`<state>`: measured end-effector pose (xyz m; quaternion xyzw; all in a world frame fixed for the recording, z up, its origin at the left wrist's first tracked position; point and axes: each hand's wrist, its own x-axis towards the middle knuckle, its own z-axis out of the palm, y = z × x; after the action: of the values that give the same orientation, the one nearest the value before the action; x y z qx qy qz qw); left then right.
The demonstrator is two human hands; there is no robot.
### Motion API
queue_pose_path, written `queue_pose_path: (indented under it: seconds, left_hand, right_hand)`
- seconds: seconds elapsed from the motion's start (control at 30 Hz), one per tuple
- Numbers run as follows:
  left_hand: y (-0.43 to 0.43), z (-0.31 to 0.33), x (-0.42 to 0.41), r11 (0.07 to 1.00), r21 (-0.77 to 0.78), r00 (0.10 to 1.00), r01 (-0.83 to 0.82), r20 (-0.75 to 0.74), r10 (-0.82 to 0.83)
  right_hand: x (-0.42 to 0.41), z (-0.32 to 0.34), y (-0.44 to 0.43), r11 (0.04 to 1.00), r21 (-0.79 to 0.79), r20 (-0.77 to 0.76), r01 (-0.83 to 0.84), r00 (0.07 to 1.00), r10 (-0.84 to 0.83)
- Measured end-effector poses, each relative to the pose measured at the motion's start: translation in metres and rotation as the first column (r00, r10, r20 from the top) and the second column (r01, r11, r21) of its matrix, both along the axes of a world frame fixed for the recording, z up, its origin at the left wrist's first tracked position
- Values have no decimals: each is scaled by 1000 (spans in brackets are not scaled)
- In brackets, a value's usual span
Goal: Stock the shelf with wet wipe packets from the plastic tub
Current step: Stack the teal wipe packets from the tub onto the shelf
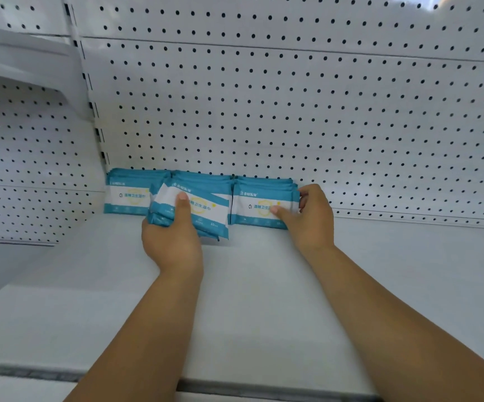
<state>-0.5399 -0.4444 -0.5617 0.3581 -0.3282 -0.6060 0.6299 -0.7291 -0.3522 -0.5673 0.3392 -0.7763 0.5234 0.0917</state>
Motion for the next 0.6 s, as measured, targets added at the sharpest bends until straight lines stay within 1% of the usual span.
queue_pose_path:
  seconds: [0.17, 0.23, 0.3, 0.33, 0.37, 0.43, 0.53, 0.6]
  left_hand:
    - [6, 5, 5, 999, 14, 999, 32, 12, -32]
    - [10, 9, 6, 997, 5, 997, 76, 11, -76]
    - [14, 12, 7, 990, -2, 989, 144, 16, -144]
    - [16, 14, 8, 982, -7, 982, 190, 7, -190]
    - [18, 15, 8, 970, -16, 970, 244, -5, -244]
    - [20, 16, 7, 938, -38, 938, 346, -6, -346]
    - [23, 16, 6, 898, -80, 901, 433, 26, -432]
    - [24, 15, 5, 882, -95, 887, 461, 48, -458]
  right_hand:
    - [1, 1, 7, 1000, 23, 22, 21, 1000, -21]
    - [5, 6, 11, 999, 8, -4, 37, 999, -37]
    - [14, 15, 16, 998, -60, -94, 26, 995, -32]
    - [22, 20, 20, 994, -107, -123, -10, 992, -4]
    - [32, 26, 23, 987, -148, -120, -62, 992, 44]
    - [50, 34, 29, 965, -185, -13, -186, 982, 187]
    - [63, 38, 32, 919, -109, 178, -378, 903, 392]
    - [65, 36, 31, 886, -77, 265, -458, 847, 461]
